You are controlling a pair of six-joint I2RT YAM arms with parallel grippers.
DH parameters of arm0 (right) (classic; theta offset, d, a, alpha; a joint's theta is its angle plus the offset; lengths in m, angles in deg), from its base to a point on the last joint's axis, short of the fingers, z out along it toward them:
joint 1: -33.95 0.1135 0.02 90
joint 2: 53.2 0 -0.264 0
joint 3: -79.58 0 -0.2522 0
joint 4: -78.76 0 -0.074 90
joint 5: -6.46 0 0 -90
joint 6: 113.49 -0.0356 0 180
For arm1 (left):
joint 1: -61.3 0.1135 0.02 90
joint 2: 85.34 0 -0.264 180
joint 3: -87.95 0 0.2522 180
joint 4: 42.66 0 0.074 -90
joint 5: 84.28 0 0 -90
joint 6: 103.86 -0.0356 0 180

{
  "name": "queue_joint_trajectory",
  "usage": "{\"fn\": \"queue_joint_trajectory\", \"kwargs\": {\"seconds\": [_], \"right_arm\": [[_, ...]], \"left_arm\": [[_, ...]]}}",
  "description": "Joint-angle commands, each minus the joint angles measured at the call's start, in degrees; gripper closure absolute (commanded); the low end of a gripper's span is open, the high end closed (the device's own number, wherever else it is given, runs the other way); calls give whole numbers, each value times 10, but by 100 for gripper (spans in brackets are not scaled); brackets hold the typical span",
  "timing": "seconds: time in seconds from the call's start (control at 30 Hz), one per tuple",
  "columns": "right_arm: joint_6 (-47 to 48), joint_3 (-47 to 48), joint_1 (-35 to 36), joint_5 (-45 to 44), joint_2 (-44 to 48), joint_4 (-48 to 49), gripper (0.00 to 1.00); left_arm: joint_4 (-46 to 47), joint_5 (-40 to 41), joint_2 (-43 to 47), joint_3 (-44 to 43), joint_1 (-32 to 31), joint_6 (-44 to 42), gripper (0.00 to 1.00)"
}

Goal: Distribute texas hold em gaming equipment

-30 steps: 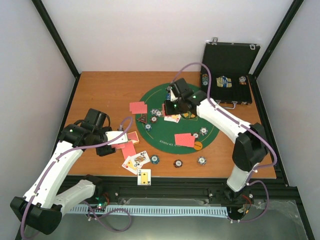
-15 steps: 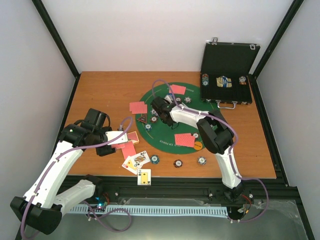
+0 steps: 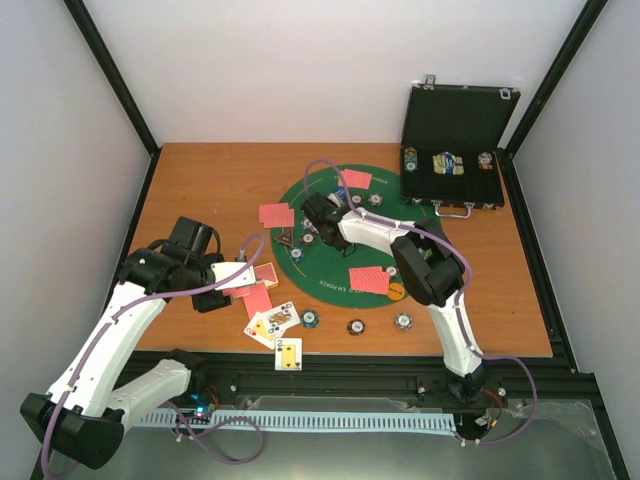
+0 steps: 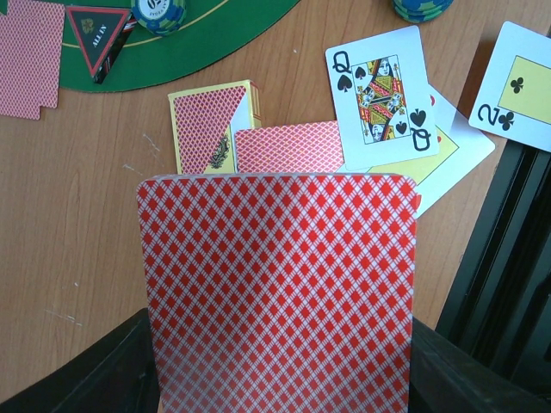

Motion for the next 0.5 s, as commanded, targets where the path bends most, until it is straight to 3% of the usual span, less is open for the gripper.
{"fn": "queue_joint_trajectory", "kwargs": {"seconds": [0.0,0.3,0.47], "right_arm": [[-33,-25,-2,66,7,-17,75],[-52,-78,-2,145,83,-8,59],[-86,-78,-2,250,151,-9,39]], "left_arm": [[-5,-9,7,-27,1,-2,73],[-7,-10,2,-34,1,-2,73],[-10,-10,2,-37,1,-1,73]]}}
